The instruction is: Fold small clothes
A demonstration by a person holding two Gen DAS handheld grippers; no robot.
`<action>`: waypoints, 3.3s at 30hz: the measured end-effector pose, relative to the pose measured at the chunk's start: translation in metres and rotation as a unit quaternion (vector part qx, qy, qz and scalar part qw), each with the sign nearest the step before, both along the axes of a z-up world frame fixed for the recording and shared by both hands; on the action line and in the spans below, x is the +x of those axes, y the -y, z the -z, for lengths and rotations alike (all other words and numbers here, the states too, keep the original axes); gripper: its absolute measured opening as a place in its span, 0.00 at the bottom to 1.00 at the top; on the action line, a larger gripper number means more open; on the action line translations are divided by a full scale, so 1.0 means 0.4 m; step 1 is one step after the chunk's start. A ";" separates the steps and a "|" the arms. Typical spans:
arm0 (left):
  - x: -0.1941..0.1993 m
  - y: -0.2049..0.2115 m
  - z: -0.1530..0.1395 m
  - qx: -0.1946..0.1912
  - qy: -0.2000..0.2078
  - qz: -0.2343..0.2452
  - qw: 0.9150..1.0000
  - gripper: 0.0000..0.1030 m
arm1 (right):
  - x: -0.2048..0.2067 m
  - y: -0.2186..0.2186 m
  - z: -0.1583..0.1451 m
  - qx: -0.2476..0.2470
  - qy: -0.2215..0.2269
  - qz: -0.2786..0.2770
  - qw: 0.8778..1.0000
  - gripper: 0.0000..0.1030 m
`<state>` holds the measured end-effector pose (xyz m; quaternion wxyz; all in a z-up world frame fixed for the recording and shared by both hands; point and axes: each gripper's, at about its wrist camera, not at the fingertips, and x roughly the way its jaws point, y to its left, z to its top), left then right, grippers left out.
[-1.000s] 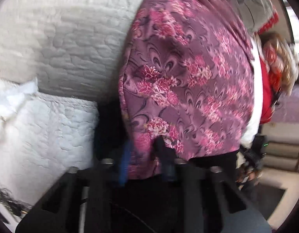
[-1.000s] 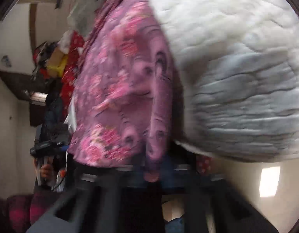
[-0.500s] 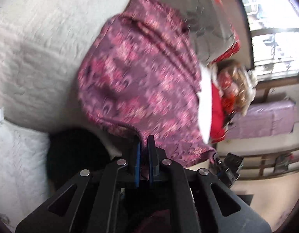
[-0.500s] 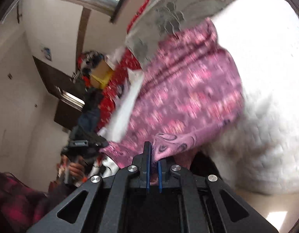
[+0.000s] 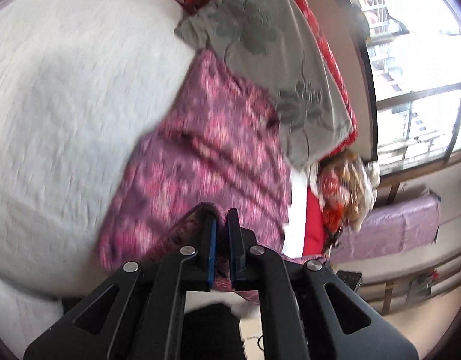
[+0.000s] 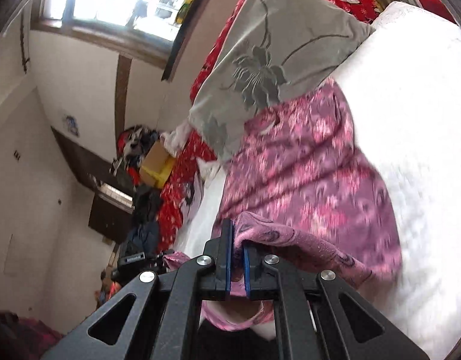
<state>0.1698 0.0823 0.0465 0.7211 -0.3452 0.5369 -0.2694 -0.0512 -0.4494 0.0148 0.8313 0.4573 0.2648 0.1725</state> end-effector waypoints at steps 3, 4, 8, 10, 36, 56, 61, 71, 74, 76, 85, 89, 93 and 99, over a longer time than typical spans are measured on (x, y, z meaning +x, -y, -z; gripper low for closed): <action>0.079 0.001 0.008 -0.012 0.004 -0.020 1.000 0.04 | 0.070 0.039 0.001 0.017 -0.004 0.022 1.000 0.05; 0.110 0.003 0.010 -0.016 0.008 -0.028 0.999 0.04 | 0.099 0.056 0.001 0.023 -0.006 0.033 0.999 0.05; 0.234 0.023 0.022 -0.026 0.015 -0.054 0.998 0.04 | 0.206 0.112 -0.004 0.045 -0.007 0.061 0.997 0.05; 0.292 0.040 0.032 -0.023 0.016 -0.060 0.998 0.04 | 0.267 0.137 -0.005 0.052 -0.007 0.076 0.996 0.05; 0.521 0.164 0.139 -0.035 -0.032 -0.048 0.998 0.34 | 0.551 0.256 0.071 -0.105 -0.152 0.169 0.968 0.52; 0.411 0.280 0.127 0.187 0.074 -0.114 0.973 0.41 | 0.595 0.203 0.050 -0.194 -0.145 0.212 0.947 0.13; 0.406 0.270 0.123 0.207 0.090 -0.121 0.967 0.46 | 0.667 0.028 0.004 -0.240 -0.111 0.083 0.961 0.31; 0.424 0.262 0.136 0.206 0.088 -0.113 0.968 0.46 | 0.886 -0.290 0.108 -0.418 -0.169 -0.058 0.890 0.34; 0.431 0.246 0.136 0.194 0.083 -0.117 0.971 0.46 | 0.898 -0.338 0.091 -0.472 -0.136 -0.060 0.869 0.03; 0.434 0.235 0.134 0.188 0.080 -0.123 0.971 0.46 | 0.914 -0.341 0.064 -0.476 -0.120 -0.050 0.870 0.03; 0.438 0.212 0.139 0.183 0.081 -0.135 0.971 0.46 | 0.989 -0.283 0.068 -0.373 -0.152 0.036 0.915 0.06; 0.432 0.215 0.132 0.179 0.086 -0.136 0.971 0.46 | 0.992 -0.377 0.043 -0.340 -0.091 -0.054 0.934 0.17; 0.430 0.228 0.131 0.187 0.090 -0.123 0.970 0.49 | 1.046 -0.499 0.079 -0.392 -0.085 -0.103 0.910 0.44; 0.434 0.193 0.137 0.170 0.082 -0.140 0.972 0.49 | 1.119 -0.621 0.115 -0.494 -0.077 -0.116 0.858 0.03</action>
